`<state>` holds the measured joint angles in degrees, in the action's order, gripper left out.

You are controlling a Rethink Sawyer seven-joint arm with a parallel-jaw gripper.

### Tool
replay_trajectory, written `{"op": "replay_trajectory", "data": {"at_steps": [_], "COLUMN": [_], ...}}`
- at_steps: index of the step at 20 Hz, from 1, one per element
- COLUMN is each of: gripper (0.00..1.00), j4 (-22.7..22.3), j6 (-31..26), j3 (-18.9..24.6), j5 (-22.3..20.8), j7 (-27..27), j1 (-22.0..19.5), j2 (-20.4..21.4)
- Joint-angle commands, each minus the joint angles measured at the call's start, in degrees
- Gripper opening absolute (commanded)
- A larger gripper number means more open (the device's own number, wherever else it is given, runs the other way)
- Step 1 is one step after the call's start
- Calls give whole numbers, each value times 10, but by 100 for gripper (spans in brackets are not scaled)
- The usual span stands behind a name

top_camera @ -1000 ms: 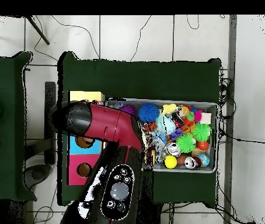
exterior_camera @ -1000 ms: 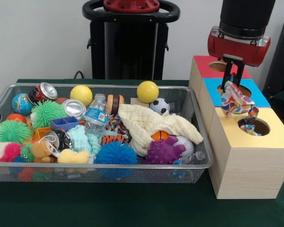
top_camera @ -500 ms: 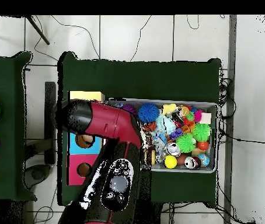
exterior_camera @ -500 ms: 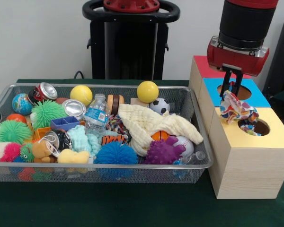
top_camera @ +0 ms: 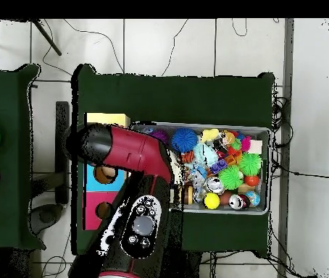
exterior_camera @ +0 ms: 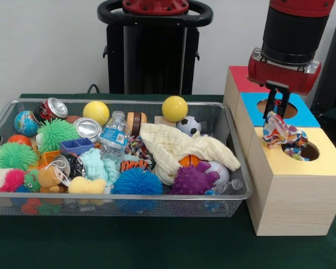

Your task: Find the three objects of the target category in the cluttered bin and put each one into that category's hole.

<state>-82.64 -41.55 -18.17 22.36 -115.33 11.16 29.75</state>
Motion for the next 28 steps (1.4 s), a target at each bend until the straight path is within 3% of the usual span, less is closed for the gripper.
{"op": "replay_trajectory", "data": {"at_steps": [1,28], "gripper": [0,0], "j4": [19,37], "j6": [5,28], "j3": [12,3], "j5": [25,36], "j7": [-183,-193], "j1": [9,33], "j2": [-32,-57]}}
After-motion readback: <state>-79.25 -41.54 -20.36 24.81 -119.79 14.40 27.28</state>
